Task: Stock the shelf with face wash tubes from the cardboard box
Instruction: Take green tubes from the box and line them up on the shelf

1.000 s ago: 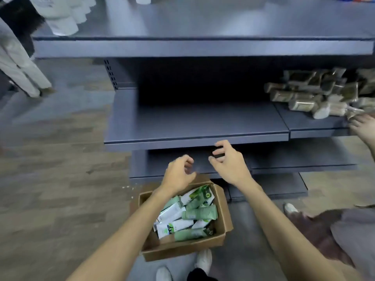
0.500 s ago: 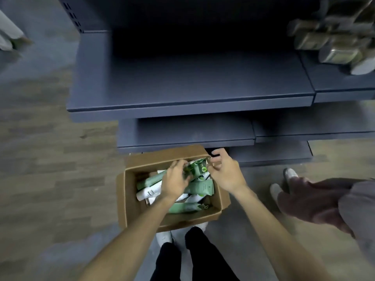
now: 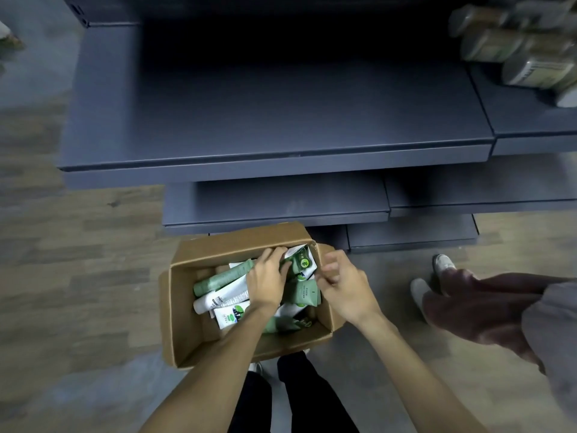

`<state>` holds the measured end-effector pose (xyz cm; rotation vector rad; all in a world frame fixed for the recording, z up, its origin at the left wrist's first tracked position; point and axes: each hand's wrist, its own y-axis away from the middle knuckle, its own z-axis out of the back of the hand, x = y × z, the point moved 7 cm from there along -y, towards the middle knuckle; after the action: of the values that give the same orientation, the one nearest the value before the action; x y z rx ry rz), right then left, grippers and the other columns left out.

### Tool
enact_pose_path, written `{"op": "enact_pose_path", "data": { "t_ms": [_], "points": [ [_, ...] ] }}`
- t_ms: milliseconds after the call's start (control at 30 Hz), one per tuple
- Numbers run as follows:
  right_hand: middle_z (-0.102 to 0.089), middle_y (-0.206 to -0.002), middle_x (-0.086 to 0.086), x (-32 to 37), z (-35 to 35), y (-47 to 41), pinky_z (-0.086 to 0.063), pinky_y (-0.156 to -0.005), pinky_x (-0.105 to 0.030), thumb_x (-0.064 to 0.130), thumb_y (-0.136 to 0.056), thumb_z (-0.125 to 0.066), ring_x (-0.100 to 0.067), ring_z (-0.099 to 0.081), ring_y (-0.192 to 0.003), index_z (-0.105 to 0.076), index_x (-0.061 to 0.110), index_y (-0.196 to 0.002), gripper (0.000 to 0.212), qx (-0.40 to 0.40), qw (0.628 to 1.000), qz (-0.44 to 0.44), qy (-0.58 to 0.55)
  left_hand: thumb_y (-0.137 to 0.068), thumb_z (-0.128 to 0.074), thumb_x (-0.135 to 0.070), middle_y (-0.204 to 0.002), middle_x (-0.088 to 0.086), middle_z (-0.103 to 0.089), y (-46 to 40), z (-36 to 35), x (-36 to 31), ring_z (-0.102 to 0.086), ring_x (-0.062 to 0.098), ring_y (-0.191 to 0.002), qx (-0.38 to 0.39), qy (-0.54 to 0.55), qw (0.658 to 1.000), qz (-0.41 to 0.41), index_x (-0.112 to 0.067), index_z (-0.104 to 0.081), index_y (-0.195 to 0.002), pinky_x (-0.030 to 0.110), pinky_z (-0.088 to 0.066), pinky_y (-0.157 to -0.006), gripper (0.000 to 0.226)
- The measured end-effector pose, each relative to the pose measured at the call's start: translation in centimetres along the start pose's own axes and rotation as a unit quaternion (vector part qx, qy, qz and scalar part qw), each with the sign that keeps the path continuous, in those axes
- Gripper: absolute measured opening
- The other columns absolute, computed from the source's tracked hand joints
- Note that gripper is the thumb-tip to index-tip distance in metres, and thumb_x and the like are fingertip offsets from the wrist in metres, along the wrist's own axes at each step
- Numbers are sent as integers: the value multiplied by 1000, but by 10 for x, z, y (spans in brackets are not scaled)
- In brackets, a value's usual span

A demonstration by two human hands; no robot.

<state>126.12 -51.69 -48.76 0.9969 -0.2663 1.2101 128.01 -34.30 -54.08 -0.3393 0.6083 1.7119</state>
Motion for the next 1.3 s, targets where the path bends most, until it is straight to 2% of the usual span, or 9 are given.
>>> {"op": "enact_pose_path", "data": {
  "t_ms": [200,367,467,633,733,933,1067,1167,1300],
  "points": [
    [-67,-99,14,12,-3,-6,-54,-88,-30,22,-89,-66,-8,-68,-90,-50,30,-113,30,6,1000,21,11,-90,-69,-23,-101,-5,-67,0,17,13,-67,24,-86,-5,81,996,-41,-24,-69,-111,37,-54,-70,22],
    [-64,-108,9,47,-6,-5,-56,-84,-30,25,-91,-65,-9,-67,-96,-49,32,-116,31,18,999,47,8,-88,-71,-22,-91,-8,-65,8,63,9,-64,14,-76,-13,106,989,-100,-26,-70,-109,29,-50,-70,22],
    [-63,-107,8,77,-2,2,-54,-76,-21,22,-93,-64,-4,-65,-90,-49,24,-125,35,16,998,67,5,-86,-73,-22,-87,-7,-66,5,98,3,-63,13,-75,-16,132,984,-118,-22,-71,-106,27,-49,-71,20],
    [-62,-112,9,131,8,19,-57,-82,-32,26,-93,-64,-8,-67,-93,-47,25,-127,38,-10,992,120,20,-87,-74,-25,-86,-8,-70,1,160,1,-66,8,-77,-42,166,977,-128,-23,-69,-101,23,-52,-73,15],
    [-62,-110,7,165,11,35,-49,-72,-9,23,-93,-64,-3,-66,-87,-48,22,-128,38,-25,987,156,5,-86,-74,-22,-85,-7,-71,5,193,0,-67,6,-78,-51,192,969,-145,-22,-68,-98,15,-50,-72,13],
    [-63,-112,8,209,20,64,-47,-69,-11,28,-93,-64,1,-66,-83,-48,26,-127,38,-59,980,190,-1,-86,-71,-27,-81,-11,-71,14,254,-11,-66,6,-77,-71,195,961,-184,-26,-67,-94,30,-55,-76,9],
    [-61,-114,12,269,53,93,-47,-66,-10,31,-95,-62,5,-64,-81,-45,27,-130,39,-98,963,252,13,-85,-72,-28,-77,-7,-70,22,325,-43,-67,6,-75,-100,186,951,-228,-21,-65,-87,36,-56,-77,11],
    [-63,-111,13,325,94,123,-49,-62,-10,30,-92,-65,8,-64,-77,-49,29,-127,39,-146,941,306,-9,-83,-74,-25,-76,-8,-71,33,398,-84,-67,7,-74,-145,179,934,-272,-22,-68,-89,29,-55,-75,9],
    [-65,-108,12,386,150,172,-51,-68,-9,25,-89,-69,4,-66,-78,-52,26,-124,38,-207,902,373,-62,-81,-76,-21,-77,-8,-73,56,486,-141,-69,4,-73,-175,176,910,-331,-29,-69,-86,24,-56,-72,12]
  ]
}}
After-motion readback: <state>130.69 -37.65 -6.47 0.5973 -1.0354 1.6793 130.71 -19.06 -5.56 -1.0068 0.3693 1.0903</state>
